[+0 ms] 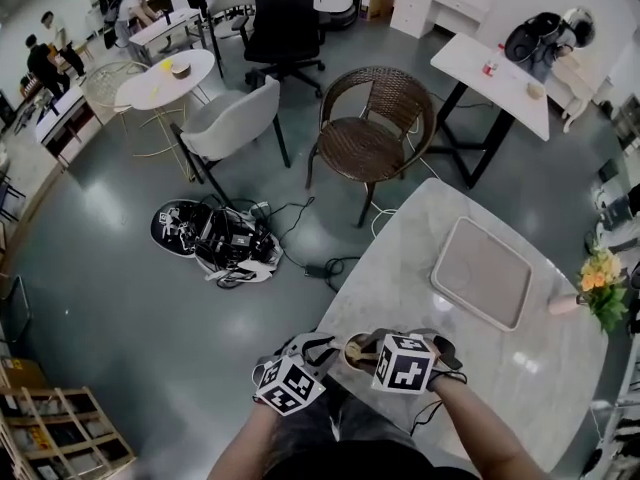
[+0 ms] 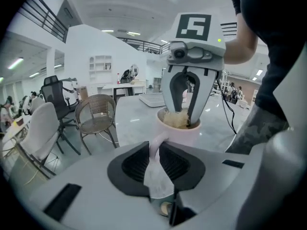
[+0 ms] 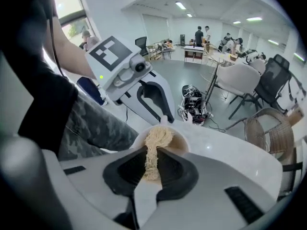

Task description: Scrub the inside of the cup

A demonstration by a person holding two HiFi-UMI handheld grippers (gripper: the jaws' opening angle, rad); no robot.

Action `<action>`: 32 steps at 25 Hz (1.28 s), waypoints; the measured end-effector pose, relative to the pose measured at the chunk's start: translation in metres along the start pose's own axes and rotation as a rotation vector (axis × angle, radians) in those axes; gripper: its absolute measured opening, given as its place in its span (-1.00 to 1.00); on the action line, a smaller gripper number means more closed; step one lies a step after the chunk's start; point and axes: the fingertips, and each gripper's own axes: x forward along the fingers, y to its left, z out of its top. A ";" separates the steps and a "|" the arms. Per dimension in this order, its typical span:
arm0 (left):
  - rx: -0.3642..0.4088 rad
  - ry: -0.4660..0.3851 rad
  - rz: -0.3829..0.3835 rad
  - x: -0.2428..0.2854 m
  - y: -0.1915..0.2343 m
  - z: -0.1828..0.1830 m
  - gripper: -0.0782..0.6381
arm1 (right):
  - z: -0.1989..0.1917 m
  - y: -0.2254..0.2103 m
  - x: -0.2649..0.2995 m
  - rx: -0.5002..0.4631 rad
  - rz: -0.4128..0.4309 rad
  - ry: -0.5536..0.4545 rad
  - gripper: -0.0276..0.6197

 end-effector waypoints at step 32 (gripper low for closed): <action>0.093 0.007 0.230 0.024 -0.052 0.030 0.30 | -0.014 -0.010 0.010 -0.170 -0.186 0.172 -0.73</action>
